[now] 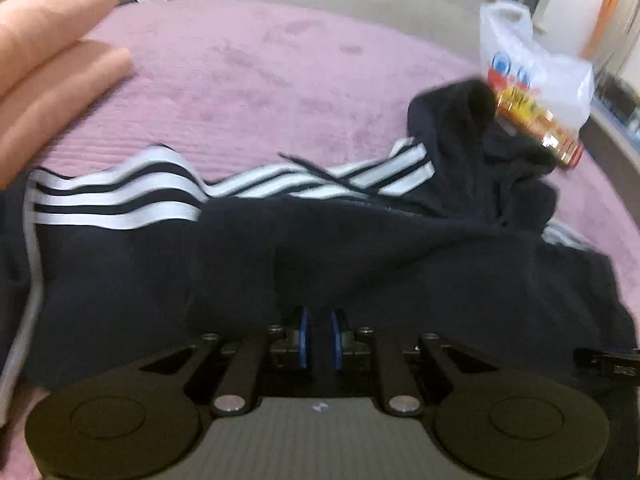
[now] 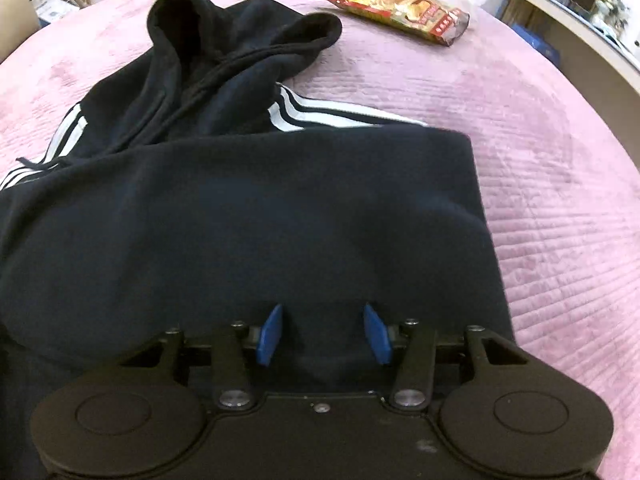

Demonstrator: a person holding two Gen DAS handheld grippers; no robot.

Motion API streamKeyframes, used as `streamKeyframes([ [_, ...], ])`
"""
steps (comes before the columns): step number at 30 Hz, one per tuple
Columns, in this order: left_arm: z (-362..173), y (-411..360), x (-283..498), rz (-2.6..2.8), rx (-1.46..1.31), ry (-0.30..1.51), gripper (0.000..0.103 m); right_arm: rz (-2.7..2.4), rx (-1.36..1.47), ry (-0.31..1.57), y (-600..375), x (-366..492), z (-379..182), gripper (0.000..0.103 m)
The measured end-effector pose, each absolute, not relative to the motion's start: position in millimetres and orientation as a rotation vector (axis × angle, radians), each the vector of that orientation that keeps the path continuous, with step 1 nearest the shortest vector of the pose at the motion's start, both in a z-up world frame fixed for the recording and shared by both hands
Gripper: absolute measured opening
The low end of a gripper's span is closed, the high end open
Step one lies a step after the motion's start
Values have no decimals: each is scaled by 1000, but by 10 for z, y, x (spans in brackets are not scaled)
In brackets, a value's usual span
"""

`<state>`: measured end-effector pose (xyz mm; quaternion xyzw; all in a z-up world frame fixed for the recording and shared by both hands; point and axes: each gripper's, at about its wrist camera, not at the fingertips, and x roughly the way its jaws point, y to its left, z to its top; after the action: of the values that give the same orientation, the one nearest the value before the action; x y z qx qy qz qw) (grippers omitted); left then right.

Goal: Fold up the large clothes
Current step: 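Fold the held sleeve across the hoodie body with the left tool, release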

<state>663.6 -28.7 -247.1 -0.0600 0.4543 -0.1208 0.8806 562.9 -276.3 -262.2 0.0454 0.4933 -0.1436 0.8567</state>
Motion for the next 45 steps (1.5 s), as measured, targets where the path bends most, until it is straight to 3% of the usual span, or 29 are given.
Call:
streamKeyframes([
  [1, -2374, -189, 6488, -249, -134, 914, 16, -267, 106, 1014, -2717, 5542, -2530, 58],
  [2, -2282, -70, 6326, -233, -132, 887, 23, -241, 104, 993, -2637, 5447, -2442, 60],
  [4, -2141, 149, 6050, -147, -80, 850, 29, -198, 70, 951, -2416, 5225, -2313, 74],
  [10, -2038, 1006, 5591, 113, 16, 838, 30, -1, 75, 1008, -1788, 4730, -2485, 74],
  [13, -2112, 1495, 5596, 250, -89, 876, 30, 39, 44, 1111, -1568, 4639, -2770, 75],
  [18, -2287, 2008, 5691, 288, -318, 924, 36, 38, -75, 1080, -1374, 4631, -2827, 82],
  [23, -2618, 2251, 5868, 296, -539, 989, 54, 44, -38, 1089, -1444, 4666, -2807, 86],
  [26, -2692, 2268, 5920, 281, -608, 930, 68, 32, -60, 1078, -1372, 4647, -2806, 88],
  [27, -2695, 2241, 5962, 276, -589, 927, 66, 30, -62, 1075, -1369, 4642, -2801, 90],
  [28, -2687, 2197, 6006, 278, -551, 926, 53, 28, -60, 1072, -1357, 4641, -2804, 93],
  [29, -2672, 2155, 6036, 267, -518, 913, 15, 26, -57, 1072, -1353, 4645, -2809, 94],
  [30, -2663, 2145, 6061, 249, -509, 913, 8, 26, -55, 1071, -1348, 4650, -2814, 96],
  [33, -2509, 2073, 6004, 249, -483, 864, 6, 29, -56, 1066, -1358, 4662, -2816, 98],
  [40, -1600, 1740, 5610, 107, -386, 644, 6, 51, -26, 1065, -1419, 4663, -2791, 98],
  [43, -1213, 1365, 5615, -34, -338, 567, 6, 44, 2, 1053, -1493, 4633, -2699, 86],
  [45, -1045, 1063, 5645, -126, -322, 538, 6, 18, 34, 1032, -1603, 4593, -2604, 84],
])
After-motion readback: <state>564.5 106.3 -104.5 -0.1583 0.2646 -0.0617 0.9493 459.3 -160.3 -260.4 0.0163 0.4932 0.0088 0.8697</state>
